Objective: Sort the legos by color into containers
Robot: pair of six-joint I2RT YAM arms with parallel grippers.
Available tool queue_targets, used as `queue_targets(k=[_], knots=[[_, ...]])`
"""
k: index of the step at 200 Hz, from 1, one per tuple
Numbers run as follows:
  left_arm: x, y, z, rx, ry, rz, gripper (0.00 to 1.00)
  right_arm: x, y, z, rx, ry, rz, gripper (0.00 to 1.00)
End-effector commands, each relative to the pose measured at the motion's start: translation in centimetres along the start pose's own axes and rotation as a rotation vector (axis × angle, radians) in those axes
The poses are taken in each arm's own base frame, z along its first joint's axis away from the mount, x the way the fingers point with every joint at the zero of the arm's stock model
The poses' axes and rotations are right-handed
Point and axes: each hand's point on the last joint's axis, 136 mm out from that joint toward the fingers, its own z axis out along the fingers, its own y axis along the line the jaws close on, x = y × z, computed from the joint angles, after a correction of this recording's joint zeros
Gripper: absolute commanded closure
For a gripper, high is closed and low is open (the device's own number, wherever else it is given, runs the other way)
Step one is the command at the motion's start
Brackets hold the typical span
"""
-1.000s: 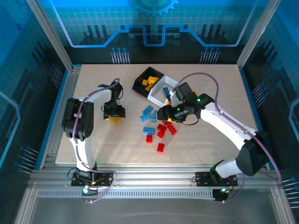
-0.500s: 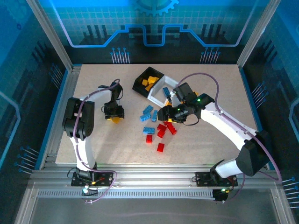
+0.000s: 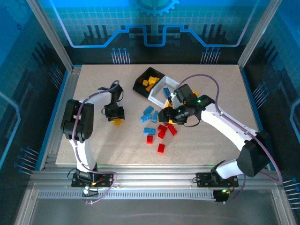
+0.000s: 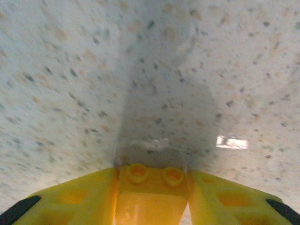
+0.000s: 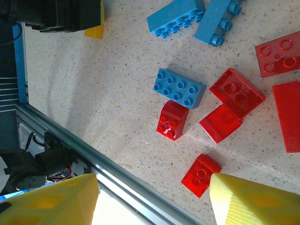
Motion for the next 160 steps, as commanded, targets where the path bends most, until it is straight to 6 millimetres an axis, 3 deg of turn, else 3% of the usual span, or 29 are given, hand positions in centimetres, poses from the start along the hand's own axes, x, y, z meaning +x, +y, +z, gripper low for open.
queue_targets(k=[1, 40, 82, 110, 160], knots=[[1.8, -2.0, -1.2, 0.106, 0.06, -0.067, 0.6, 0.2, 0.1, -0.1, 0.0, -0.008, -0.009, 0.35], [1.0, -4.0, -2.4, 0.196, 0.072, -0.15, 0.6, 0.1, -0.1, -0.1, 0.004, -0.013, -0.011, 0.35], [-2.0, -7.2, -4.7, 0.333, 0.045, -0.223, 0.6, -0.2, -0.7, -0.5, 0.014, -0.03, -0.003, 0.34], [-5.8, -10.2, -7.0, 0.457, 0.001, -0.286, 0.6, -0.5, -1.4, -1.5, 0.016, -0.056, 0.019, 0.34], [-15.1, -15.3, -11.1, 0.655, -0.138, -0.432, 0.59, -0.1, -2.6, -2.9, 0.03, -0.088, 0.057, 0.34]])
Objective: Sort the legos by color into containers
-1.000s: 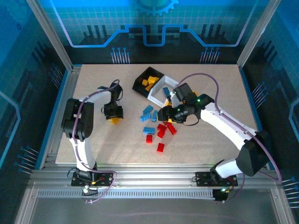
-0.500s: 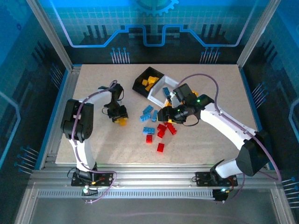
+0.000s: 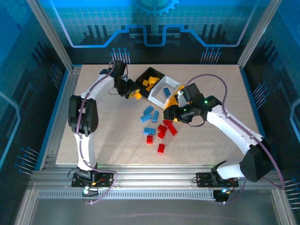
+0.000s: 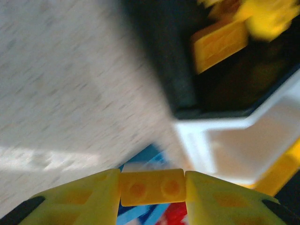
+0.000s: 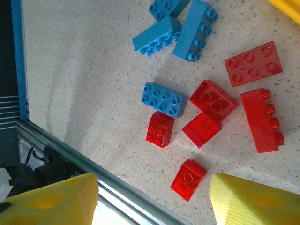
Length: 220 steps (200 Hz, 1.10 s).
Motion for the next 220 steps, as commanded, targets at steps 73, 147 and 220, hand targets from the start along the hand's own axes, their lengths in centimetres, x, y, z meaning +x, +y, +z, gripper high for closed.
queue_targets(k=[73, 147, 220], knots=[[-7.9, -7.1, 2.6, 0.164, -0.128, -0.165, 0.5, 1.8, -3.1, -2.7, 0.043, -0.062, 0.083, 0.34], [-1.2, -5.4, -4.1, 0.029, -0.121, 0.148, 0.43, 1.0, -3.6, -1.5, 0.072, -0.022, 0.084, 0.34], [10.8, 2.4, -5.5, -0.062, 0.021, 0.255, 0.39, 1.9, -6.6, 1.4, 0.296, 0.178, -0.093, 0.37]])
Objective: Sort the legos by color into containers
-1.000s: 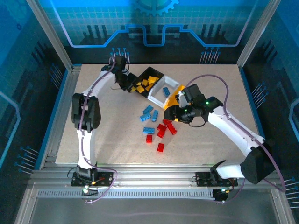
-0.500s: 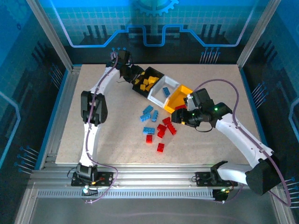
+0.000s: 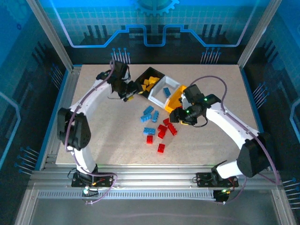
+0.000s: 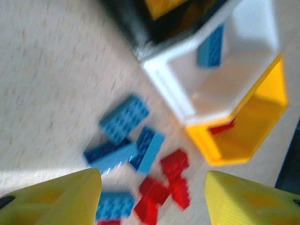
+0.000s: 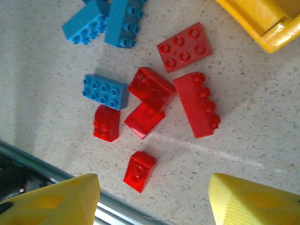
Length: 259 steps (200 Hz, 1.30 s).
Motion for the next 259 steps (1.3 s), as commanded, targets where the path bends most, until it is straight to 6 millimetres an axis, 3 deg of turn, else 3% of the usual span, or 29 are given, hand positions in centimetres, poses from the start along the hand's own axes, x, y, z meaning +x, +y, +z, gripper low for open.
queue_targets(k=[1, 27, 75, 164, 210, 259], knots=[[3.6, 2.3, 0.4, -0.043, 0.056, 0.046, 0.39, 1.2, -1.3, 0.7, 0.116, 0.083, -0.108, 0.37], [6.0, 4.0, 0.4, -0.034, 0.069, 0.014, 0.38, 1.6, -2.3, 2.5, 0.207, 0.137, -0.186, 0.37], [8.8, 4.8, 0.1, -0.025, 0.096, 0.024, 0.38, 1.2, -2.7, 5.8, 0.294, 0.196, -0.281, 0.39], [11.0, 6.4, -1.5, -0.051, 0.094, 0.015, 0.36, -0.4, -4.2, 10.2, 0.355, 0.25, -0.334, 0.45], [11.6, 7.2, -1.4, -0.06, 0.104, 0.0, 0.35, -0.6, -4.1, 10.6, 0.348, 0.247, -0.336, 0.59], [11.3, 6.8, -0.6, -0.053, 0.118, -0.008, 0.35, 0.2, -3.8, 9.1, 0.324, 0.223, -0.317, 0.78]])
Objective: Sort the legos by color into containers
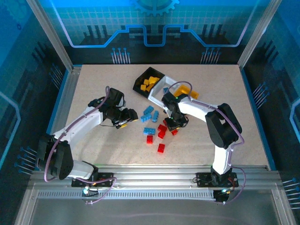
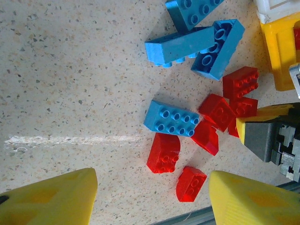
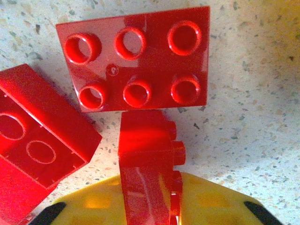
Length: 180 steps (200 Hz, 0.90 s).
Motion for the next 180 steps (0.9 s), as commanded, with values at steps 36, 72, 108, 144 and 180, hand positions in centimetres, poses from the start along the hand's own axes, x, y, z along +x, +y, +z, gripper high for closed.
queue_targets(k=[36, 72, 108, 144, 180], knots=[[0.3, -1.1, 0.9, -0.015, 0.032, 0.035, 0.35, 0.8, 0.8, -5.6, -0.092, -0.115, 0.068, 0.8], [1.6, -2.6, 1.7, -0.077, 0.07, 0.162, 0.35, -1.4, -0.6, -11.1, -0.203, -0.26, 0.187, 0.78], [4.1, -3.9, 3.2, -0.135, 0.114, 0.279, 0.35, -5.5, -4.8, -12.7, -0.251, -0.329, 0.339, 0.78], [7.2, -4.4, 5.4, -0.208, 0.173, 0.381, 0.38, -9.0, -8.5, -11.0, -0.23, -0.325, 0.434, 0.77], [9.0, -3.9, 7.9, -0.28, 0.224, 0.423, 0.4, -10.4, -10.5, -8.7, -0.221, -0.281, 0.482, 0.75]])
